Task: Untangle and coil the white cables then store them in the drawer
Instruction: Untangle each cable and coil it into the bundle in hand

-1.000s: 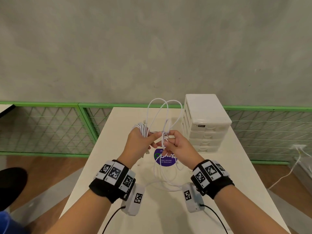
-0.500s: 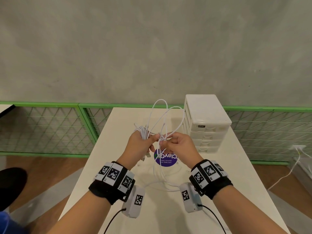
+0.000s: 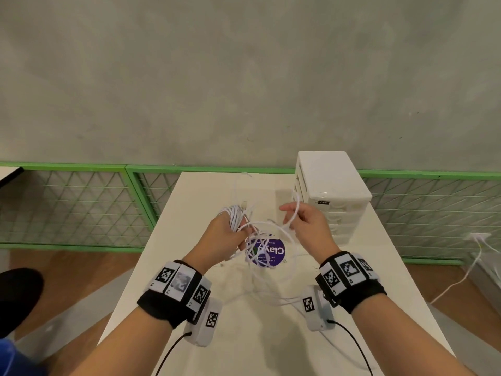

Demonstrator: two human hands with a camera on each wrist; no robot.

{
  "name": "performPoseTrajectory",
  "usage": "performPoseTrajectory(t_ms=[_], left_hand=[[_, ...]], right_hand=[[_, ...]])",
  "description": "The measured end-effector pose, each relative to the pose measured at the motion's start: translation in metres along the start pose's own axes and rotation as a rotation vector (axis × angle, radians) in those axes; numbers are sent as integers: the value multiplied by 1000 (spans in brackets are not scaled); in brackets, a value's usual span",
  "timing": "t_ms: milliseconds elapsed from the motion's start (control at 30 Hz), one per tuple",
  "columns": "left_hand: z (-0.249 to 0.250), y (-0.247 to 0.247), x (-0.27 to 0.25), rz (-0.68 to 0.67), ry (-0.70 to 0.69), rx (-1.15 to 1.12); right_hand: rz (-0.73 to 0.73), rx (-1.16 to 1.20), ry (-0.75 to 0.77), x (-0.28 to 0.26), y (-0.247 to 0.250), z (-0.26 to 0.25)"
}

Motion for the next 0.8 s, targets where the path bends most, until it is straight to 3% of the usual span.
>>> performPoseTrajectory(t_ms=[67,133,200,267,467,800], left_hand=[[2,-3,-3,-98,-33,16],[5,-6,-5,-166,-68,35],[5,-9,-4,-192,-74,32],[4,-11,-3,-176,-83,23],[-8,-6,-5,-220,-33,104],[-26,-1,-9,-321,107,136]], right_hand=[[-25,-143,76,3,0,-3],[-152,-191,93,6,-4,-4],[-280,-183,80,4,-14,-4],[-317,-133,109,1,-22,-5],[-185,284,-49,6,-10,-13],[-95,405,2,1,10,-15]])
Point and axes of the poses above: each hand's wrist, its own x-axis towards the middle knuckle, its own y-axis out of the back of the hand, z = x × y, the point moved 1 cm from there along x, towards the middle knuckle, and after that the axes turned 12 degrees about -y, right-handed, at the moved point
